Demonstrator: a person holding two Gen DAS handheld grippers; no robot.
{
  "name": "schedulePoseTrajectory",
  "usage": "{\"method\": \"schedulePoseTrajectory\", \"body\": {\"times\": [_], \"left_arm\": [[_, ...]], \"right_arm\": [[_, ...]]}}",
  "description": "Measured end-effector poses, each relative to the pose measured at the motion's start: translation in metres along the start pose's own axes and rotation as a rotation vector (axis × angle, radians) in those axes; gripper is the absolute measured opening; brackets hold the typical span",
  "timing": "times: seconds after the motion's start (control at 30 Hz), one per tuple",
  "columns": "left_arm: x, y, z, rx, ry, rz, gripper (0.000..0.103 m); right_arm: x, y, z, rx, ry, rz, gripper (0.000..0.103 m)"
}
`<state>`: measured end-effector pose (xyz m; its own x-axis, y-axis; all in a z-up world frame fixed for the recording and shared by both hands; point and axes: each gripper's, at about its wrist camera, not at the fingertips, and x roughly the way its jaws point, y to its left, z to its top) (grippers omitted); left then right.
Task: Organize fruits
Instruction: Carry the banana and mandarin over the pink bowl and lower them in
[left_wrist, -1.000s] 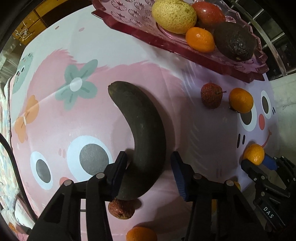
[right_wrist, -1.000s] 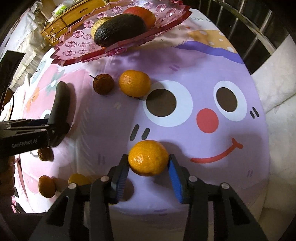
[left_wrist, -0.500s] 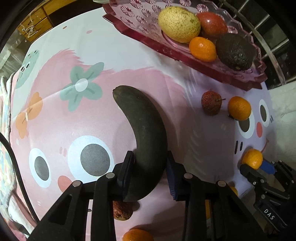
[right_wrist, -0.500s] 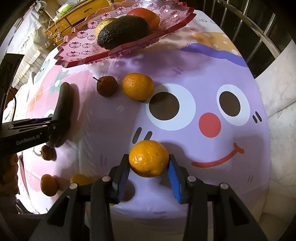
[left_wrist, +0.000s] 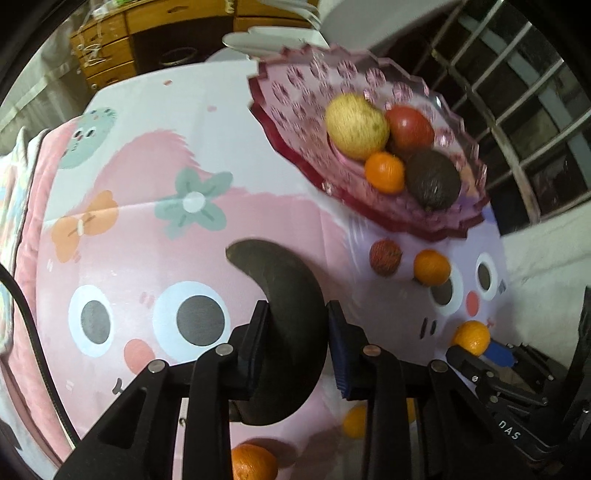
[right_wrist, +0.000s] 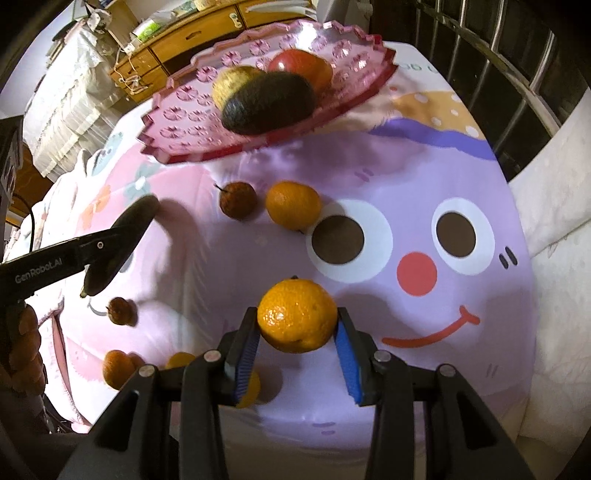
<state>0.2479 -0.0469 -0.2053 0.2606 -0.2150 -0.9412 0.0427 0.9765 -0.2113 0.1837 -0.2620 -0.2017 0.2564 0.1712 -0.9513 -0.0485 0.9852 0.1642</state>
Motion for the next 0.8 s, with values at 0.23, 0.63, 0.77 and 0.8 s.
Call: {"method": "schedulePoseTrajectory", "body": {"times": [0.23,0.63,0.77,0.8], "left_arm": [[-0.042,0.005,0.009,-0.052,-0.116,-0.002,0.029],[-0.103,0.001,0.048,-0.076,-0.320,-0.051,0.029],[-0.102,-0.008,0.062,-0.077,-0.348,-0.076,0.029],[-0.100,-0.010,0.065,-0.075,-0.354,-0.078,0.029]], "right_arm": [[-0.026,0.005,0.015,-0.038,-0.063,0.025,0.041],[-0.060,0.015,0.053,-0.090,-0.208,0.039,0.041],[-0.061,0.015,0.069,-0.088,-0.247,0.042,0.041],[-0.061,0.015,0.073,-0.087,-0.254,0.041,0.041]]}}
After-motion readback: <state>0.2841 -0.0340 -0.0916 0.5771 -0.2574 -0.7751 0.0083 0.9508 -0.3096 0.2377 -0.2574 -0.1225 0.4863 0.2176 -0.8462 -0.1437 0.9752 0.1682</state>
